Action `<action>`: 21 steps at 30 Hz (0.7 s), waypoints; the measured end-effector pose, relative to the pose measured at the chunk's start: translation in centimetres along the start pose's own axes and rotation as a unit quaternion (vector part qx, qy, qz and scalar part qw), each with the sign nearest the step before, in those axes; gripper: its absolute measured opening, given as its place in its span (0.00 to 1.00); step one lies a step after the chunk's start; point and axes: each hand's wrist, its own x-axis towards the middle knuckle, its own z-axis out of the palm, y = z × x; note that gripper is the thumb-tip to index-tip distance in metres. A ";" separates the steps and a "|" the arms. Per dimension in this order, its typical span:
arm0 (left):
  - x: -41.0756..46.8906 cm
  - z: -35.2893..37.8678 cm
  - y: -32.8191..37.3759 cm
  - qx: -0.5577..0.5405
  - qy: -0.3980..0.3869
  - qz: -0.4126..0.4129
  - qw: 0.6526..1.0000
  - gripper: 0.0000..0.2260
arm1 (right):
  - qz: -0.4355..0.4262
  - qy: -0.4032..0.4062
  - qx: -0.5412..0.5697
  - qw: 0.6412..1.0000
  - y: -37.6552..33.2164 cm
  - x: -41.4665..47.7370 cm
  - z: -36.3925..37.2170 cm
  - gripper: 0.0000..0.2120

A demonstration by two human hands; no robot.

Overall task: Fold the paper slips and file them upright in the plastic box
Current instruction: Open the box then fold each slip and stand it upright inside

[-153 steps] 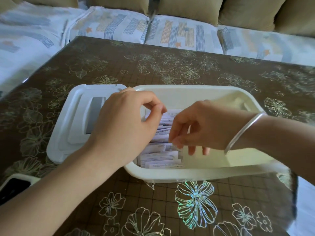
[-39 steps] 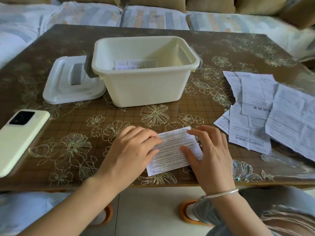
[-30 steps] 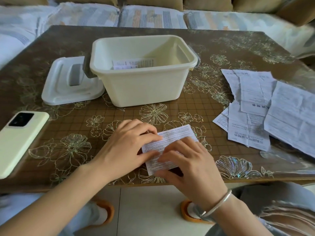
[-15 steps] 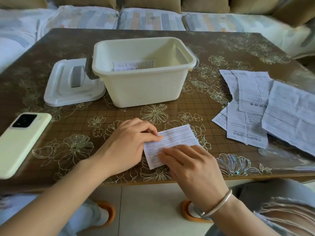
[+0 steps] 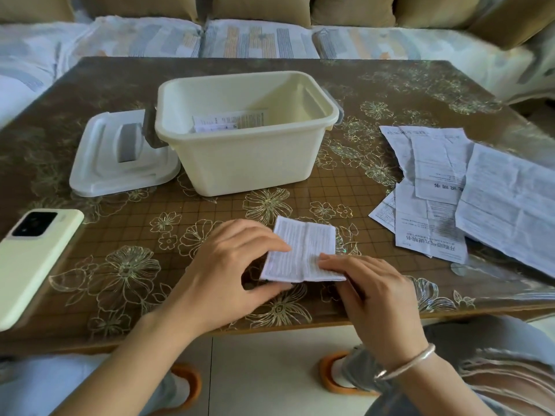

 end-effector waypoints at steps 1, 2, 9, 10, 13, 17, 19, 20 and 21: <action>-0.2 0.1 -0.1 -0.001 0.014 -0.006 1.000 0.18 | 0.003 -0.007 0.013 1.000 0.0 -0.1 0.0 0.12; -0.4 0.3 -0.1 -0.003 0.025 -0.011 1.000 0.15 | 0.004 -0.013 0.020 1.000 -0.1 -0.1 -0.1 0.12; -1.4 0.9 1.5 0.012 0.114 -0.123 0.986 0.17 | 0.033 0.003 0.038 0.999 -1.2 0.1 -0.2 0.05; -1.4 1.1 1.8 0.018 0.112 -0.142 0.983 0.17 | 0.051 0.009 0.036 0.998 -1.3 0.2 0.0 0.07; -1.2 1.5 2.4 0.024 0.109 -0.182 0.977 0.16 | 0.105 0.014 0.026 0.994 -1.3 0.6 0.6 0.13; -0.8 1.9 2.7 0.043 0.117 -0.176 0.976 0.09 | 0.109 -0.004 -0.018 0.994 -1.5 1.0 1.2 0.19; -0.8 2.0 2.6 0.053 0.110 -0.181 0.976 0.15 | 0.083 -0.005 -0.050 0.995 -1.5 0.7 1.4 0.17; -0.9 2.0 2.5 0.057 0.108 -0.182 0.976 0.18 | 0.072 -0.006 -0.065 0.995 -1.4 0.6 1.4 0.15; -0.9 1.9 2.5 0.061 0.105 -0.183 0.976 0.20 | 0.067 -0.007 -0.075 0.995 -1.4 0.5 1.5 0.14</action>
